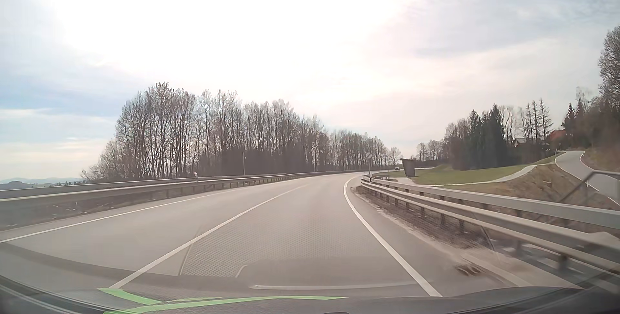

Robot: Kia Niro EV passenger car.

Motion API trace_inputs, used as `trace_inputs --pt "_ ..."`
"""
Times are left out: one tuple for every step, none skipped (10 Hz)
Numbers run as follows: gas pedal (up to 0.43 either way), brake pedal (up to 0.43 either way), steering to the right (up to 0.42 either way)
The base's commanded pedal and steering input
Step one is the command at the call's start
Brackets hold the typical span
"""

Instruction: Follow the waypoints while adhering to traffic rules and regulations

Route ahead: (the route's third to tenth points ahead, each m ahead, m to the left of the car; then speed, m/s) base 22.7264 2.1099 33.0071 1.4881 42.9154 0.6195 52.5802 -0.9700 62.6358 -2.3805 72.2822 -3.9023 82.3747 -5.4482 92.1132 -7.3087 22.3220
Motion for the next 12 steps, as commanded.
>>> trace_inputs --pt "0.157 0.0 0.012" --pt "0.157 0.0 0.012" --pt "0.157 0.0 0.012" --pt "0.157 0.0 0.013" --pt "0.157 0.0 0.013" --pt "0.157 0.0 0.014" --pt "0.157 0.0 0.015" --pt "0.157 0.0 0.016" --pt "0.157 0.0 0.016" --pt "0.157 0.0 0.016" --pt "0.157 0.0 0.016" --pt "0.157 0.0 0.016"
